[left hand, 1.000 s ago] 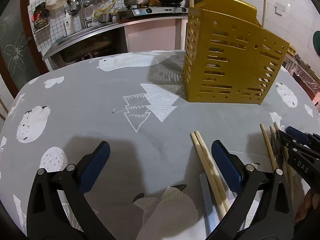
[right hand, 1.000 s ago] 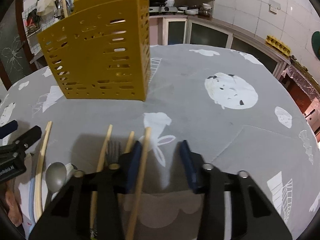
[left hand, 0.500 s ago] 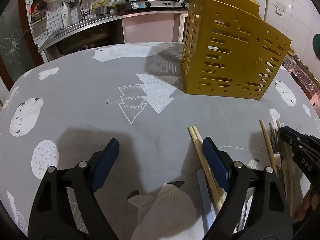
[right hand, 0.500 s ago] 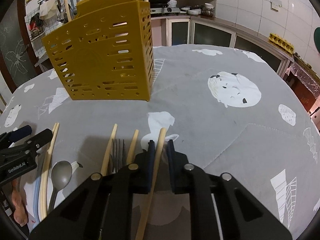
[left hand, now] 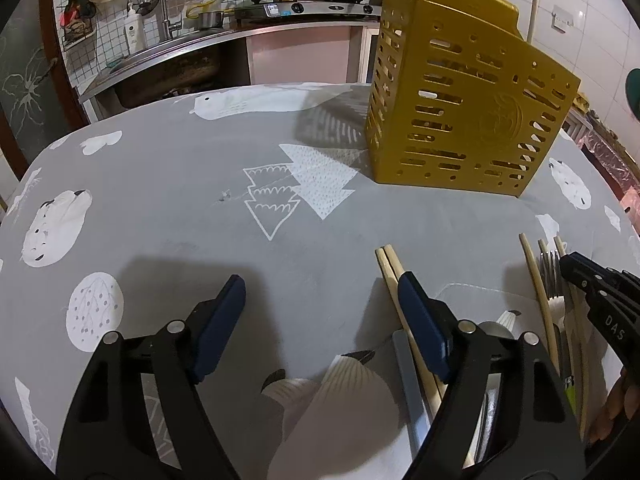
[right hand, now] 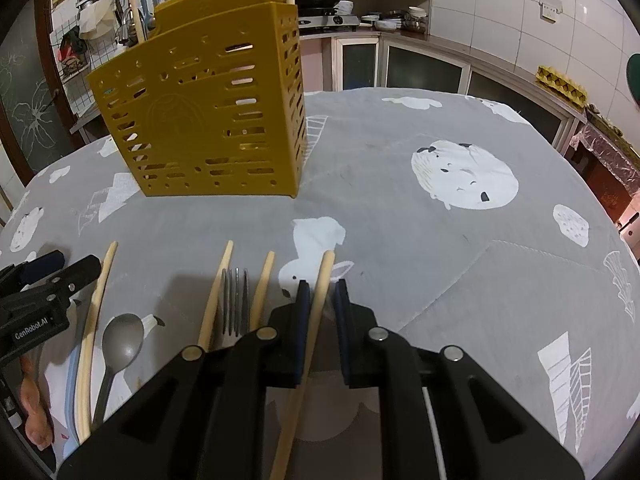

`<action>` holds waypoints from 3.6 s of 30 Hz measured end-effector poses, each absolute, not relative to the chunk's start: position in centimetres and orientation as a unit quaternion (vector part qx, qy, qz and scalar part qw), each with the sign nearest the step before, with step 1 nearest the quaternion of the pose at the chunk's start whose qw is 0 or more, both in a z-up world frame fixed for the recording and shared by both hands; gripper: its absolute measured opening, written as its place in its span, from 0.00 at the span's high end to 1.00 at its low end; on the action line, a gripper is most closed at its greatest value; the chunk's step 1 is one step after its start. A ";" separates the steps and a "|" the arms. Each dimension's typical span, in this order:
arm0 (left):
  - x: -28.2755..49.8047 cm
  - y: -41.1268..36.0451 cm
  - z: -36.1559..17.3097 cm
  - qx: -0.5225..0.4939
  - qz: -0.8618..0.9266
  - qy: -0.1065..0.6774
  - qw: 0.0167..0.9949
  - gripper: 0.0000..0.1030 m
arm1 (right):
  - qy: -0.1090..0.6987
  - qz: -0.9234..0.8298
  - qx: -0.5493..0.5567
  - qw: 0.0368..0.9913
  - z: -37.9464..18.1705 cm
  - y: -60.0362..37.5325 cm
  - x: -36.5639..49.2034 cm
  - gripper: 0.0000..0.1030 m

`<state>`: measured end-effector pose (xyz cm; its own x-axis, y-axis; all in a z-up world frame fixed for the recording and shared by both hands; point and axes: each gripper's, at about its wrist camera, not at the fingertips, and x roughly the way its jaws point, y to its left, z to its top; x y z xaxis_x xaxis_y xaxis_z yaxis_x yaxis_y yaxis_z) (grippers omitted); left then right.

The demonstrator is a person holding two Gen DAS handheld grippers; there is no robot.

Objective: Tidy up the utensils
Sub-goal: 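Close the right gripper on a chopstick while the left gripper grasps another, then lift both held chopsticks toward the yellow holder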

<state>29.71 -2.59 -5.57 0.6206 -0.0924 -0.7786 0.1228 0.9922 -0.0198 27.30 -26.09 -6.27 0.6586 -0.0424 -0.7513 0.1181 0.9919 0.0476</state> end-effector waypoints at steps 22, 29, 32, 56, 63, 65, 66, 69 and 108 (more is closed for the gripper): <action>29.5 -4.0 -5.8 0.031 -0.078 0.446 0.891 0.34 | 0.411 -0.046 0.048 0.909 -6.3 -26.1 26.9 0.87; 30.3 -5.5 -5.6 0.040 -0.081 0.453 0.887 0.55 | 0.416 -0.050 0.054 0.906 -6.3 -26.2 27.6 0.87; 30.6 -6.1 -5.5 0.042 -0.085 0.457 0.884 0.70 | 0.419 -0.054 0.055 0.905 -6.2 -26.2 28.1 0.87; 29.3 -6.1 -2.2 0.015 -0.112 0.398 0.910 0.93 | 0.367 -0.051 0.081 0.925 -3.7 -26.6 26.8 0.93; 27.3 -4.8 1.5 0.010 -0.105 0.335 0.936 0.93 | 0.324 -0.047 0.087 0.941 -1.3 -26.7 25.1 0.94; 26.6 -4.7 2.4 0.014 -0.102 0.316 0.943 0.93 | 0.310 -0.046 0.086 0.946 -0.7 -26.6 24.7 0.94; 26.3 -4.6 2.8 0.016 -0.101 0.308 0.946 0.93 | 0.301 -0.045 0.085 0.949 -0.2 -26.4 24.3 0.94; 25.5 -4.4 3.8 0.015 -0.103 0.286 0.952 0.93 | 0.277 -0.044 0.082 0.956 0.8 -26.1 23.4 0.94; 19.4 -3.2 8.9 0.022 -0.103 0.142 0.984 0.94 | 0.066 -0.049 0.090 0.993 7.0 -26.8 14.9 0.94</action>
